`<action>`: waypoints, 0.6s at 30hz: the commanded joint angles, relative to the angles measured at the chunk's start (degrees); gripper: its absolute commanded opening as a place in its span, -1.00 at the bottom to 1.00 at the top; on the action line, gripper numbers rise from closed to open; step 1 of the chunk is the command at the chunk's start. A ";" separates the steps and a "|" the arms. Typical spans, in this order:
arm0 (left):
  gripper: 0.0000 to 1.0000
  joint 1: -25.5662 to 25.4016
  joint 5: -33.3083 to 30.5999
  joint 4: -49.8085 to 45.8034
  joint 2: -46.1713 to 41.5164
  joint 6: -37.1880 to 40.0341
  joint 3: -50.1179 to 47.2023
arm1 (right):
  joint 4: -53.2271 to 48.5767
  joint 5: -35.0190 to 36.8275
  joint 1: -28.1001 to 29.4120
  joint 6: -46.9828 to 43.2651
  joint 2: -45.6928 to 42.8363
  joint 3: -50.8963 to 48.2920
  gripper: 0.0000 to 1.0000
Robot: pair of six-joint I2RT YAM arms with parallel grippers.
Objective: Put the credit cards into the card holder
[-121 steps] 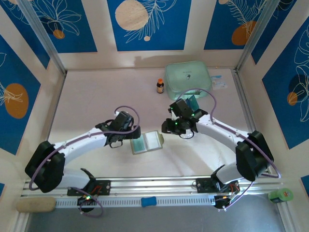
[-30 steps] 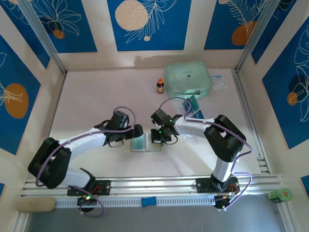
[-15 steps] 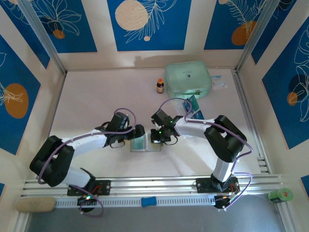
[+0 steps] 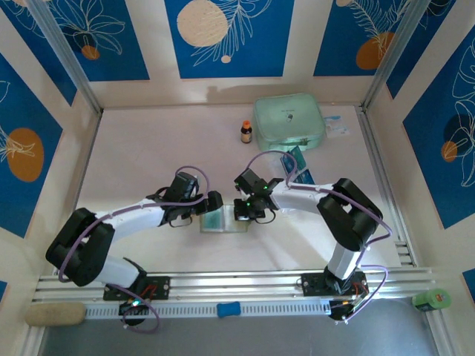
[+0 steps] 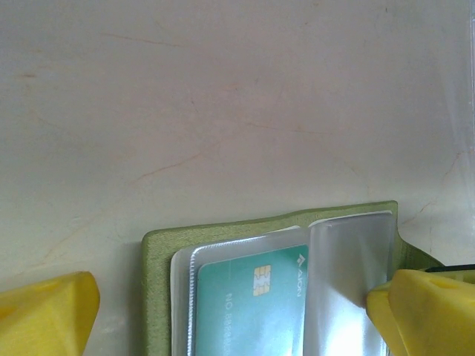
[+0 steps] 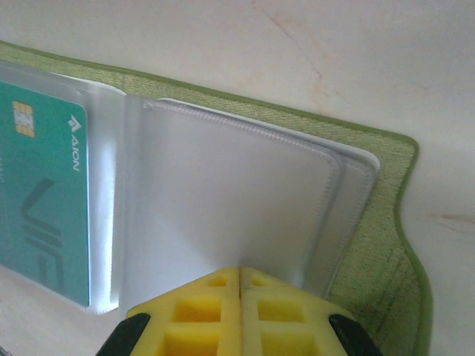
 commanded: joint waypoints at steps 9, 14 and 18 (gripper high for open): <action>1.00 0.71 1.33 0.86 0.87 -0.50 0.11 | -3.68 1.20 -1.25 -0.88 0.86 -3.79 -1.00; 1.00 0.63 1.89 1.19 0.88 -0.78 0.14 | -3.32 1.16 -1.24 -0.70 0.69 -4.52 -1.00; 1.00 0.59 2.60 1.72 1.22 -1.00 0.24 | -3.23 1.24 -1.24 -0.70 0.51 -4.76 -1.00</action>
